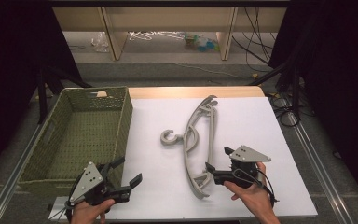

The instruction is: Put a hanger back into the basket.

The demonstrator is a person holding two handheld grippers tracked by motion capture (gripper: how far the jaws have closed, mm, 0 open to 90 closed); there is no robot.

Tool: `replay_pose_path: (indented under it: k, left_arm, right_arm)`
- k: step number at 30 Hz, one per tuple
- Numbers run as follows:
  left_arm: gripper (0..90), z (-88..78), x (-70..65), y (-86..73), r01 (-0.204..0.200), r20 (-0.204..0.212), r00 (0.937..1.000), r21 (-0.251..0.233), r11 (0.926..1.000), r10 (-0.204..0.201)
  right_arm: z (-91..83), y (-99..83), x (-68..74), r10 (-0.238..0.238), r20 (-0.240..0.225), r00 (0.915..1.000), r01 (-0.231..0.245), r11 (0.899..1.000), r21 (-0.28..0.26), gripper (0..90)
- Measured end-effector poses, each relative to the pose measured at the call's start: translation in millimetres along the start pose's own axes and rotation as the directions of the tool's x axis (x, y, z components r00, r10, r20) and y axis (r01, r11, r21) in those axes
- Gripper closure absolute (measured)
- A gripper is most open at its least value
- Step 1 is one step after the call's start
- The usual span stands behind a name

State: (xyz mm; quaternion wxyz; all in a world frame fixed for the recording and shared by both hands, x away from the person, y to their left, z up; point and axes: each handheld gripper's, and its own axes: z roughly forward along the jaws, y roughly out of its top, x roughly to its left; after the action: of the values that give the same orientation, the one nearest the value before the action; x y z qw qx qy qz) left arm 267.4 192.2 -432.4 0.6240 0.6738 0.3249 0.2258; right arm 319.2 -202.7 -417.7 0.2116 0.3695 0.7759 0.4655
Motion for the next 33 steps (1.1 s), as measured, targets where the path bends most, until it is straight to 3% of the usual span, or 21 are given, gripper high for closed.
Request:
replay_pose_path:
  k: [4, 5, 10, 13, 14, 15, 17, 21, 22, 24, 25, 27, 29, 32, 33]
  left_arm:
    - [15.9, 0.1, -0.2, 0.1, -0.006, 0.003, 1.0, 0.002, 1.0, 0.006]
    - [15.9, 0.3, 0.0, -0.1, -0.008, 0.004, 1.0, 0.004, 1.0, 0.008]
    - [15.9, 0.3, 0.5, -0.1, -0.006, 0.006, 1.0, 0.006, 1.0, 0.006]
    - [15.9, 0.4, 0.7, -0.1, -0.004, 0.009, 1.0, 0.007, 1.0, 0.004]
    - [15.9, 0.4, 0.7, -0.1, -0.004, 0.009, 1.0, 0.007, 1.0, 0.004]
    - [15.9, 0.4, 0.6, -0.1, -0.003, 0.01, 0.9999, 0.007, 1.0, 0.003]
    - [15.9, 0.4, 0.9, -0.1, -0.003, 0.011, 0.9999, 0.008, 1.0, 0.003]
    - [15.9, 0.4, 0.6, -0.1, 0.0, 0.012, 0.9999, 0.008, 1.0, 0.0]
    - [15.9, 0.4, 0.6, -0.1, 0.0, 0.012, 0.9999, 0.008, 1.0, 0.0]
    - [15.9, 0.0, 0.4, 0.0, 0.005, 0.009, 1.0, 0.005, 1.0, -0.005]
    - [15.9, -0.1, 0.8, 0.0, 0.006, 0.01, 0.9999, 0.005, 1.0, -0.006]
    - [15.9, -0.2, 1.0, 0.0, 0.004, 0.009, 0.9999, 0.006, 1.0, -0.004]
    - [15.9, -0.4, 1.1, 0.0, 0.005, 0.011, 0.9999, 0.006, 1.0, -0.005]
    - [16.0, -0.2, 1.2, 0.1, 0.005, 0.012, 0.9999, 0.006, 1.0, -0.005]
    - [16.0, -0.2, 1.2, 0.1, 0.004, 0.012, 0.9999, 0.008, 1.0, -0.004]
  right_arm:
    - [12.3, 11.6, 9.6, -0.027, -0.017, 0.9995, 0.028, 0.999, 0.039, 15.9]
    - [20.7, 16.7, 14.3, -0.052, -0.041, 0.9978, 0.055, 0.996, 0.076, 16.1]
    - [38.8, 20.7, 23.1, -0.056, -0.061, 0.9966, 0.065, 0.986, 0.15, 16.4]
    - [57.1, 19.8, 26.0, -0.042, -0.063, 0.9972, 0.056, 0.967, 0.249, 16.9]
    - [57.1, 19.8, 26.0, -0.042, -0.063, 0.9972, 0.056, 0.967, 0.249, 16.9]
    - [66.5, 19.8, 26.1, -0.041, -0.063, 0.9972, 0.057, 0.958, 0.281, 17.8]
    - [71.7, 19.7, 25.4, -0.056, -0.054, 0.997, 0.069, 0.958, 0.28, 18.1]
    - [93.2, 22.6, 29.7, -0.037, -0.063, 0.9973, 0.057, 0.937, 0.344, 20.8]
    - [93.2, 22.6, 29.7, -0.037, -0.063, 0.9973, 0.057, 0.937, 0.344, 20.8]
    - [101.5, 23.8, 31.6, -0.037, -0.068, 0.997, 0.059, 0.926, 0.372, 22.7]
    - [108.9, 24.6, 33.5, -0.046, -0.071, 0.9964, 0.071, 0.913, 0.401, 24.9]
    - [112.6, 24.5, 34.6, -0.043, -0.065, 0.997, 0.066, 0.913, 0.404, 26.4]
    - [118.3, 25.3, 33.2, -0.034, -0.079, 0.9963, 0.064, 0.903, 0.424, 30.4]
    - [126.9, 25.5, 28.5, 0.005, -0.087, 0.9962, 0.037, 0.877, 0.479, 35.0]
    - [126.9, 25.5, 28.5, 0.005, -0.087, 0.9962, 0.037, 0.877, 0.479, 35.0]
